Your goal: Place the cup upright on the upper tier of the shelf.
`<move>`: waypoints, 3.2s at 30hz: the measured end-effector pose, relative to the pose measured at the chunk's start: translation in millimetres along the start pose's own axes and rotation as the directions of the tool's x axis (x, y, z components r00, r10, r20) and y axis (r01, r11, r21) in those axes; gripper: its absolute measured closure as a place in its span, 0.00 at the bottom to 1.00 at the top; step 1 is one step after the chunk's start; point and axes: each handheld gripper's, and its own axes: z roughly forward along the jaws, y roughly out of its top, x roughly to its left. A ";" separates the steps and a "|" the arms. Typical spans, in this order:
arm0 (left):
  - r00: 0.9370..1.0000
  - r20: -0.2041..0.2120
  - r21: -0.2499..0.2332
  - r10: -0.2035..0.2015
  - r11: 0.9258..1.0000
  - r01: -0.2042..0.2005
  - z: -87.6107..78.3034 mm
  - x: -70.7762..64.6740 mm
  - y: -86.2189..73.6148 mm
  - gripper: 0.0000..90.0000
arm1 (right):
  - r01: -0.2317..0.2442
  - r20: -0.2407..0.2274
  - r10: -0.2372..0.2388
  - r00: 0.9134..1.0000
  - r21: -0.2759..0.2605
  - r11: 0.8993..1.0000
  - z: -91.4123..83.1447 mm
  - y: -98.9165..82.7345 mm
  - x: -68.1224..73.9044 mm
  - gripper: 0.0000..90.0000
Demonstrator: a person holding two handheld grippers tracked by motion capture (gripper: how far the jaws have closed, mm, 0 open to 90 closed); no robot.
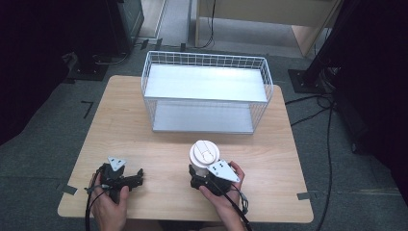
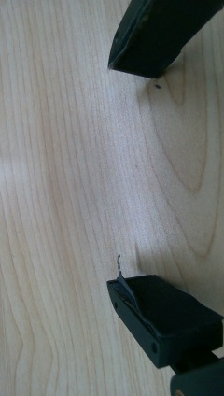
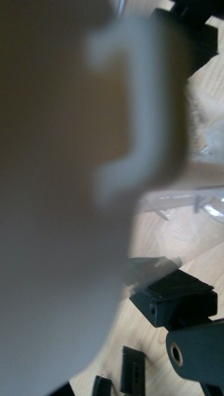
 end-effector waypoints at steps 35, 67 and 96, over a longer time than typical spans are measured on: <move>1.000 0.002 0.001 0.003 1.000 -0.003 0.4 -0.4 0.7 0.00 | 0.021 0.028 -0.016 0.999 -0.222 0.975 -0.2 65.8 -0.5 0.16; 1.000 0.002 -0.001 0.001 1.000 -0.001 0.6 -0.5 0.6 0.00 | 0.117 0.130 -0.067 0.989 -0.423 0.899 5.1 191.4 -9.4 0.16; 1.000 0.003 0.001 0.002 1.000 -0.002 0.4 -0.4 0.7 0.00 | 0.179 0.292 -0.057 0.955 -0.414 0.892 65.7 258.1 -41.3 0.16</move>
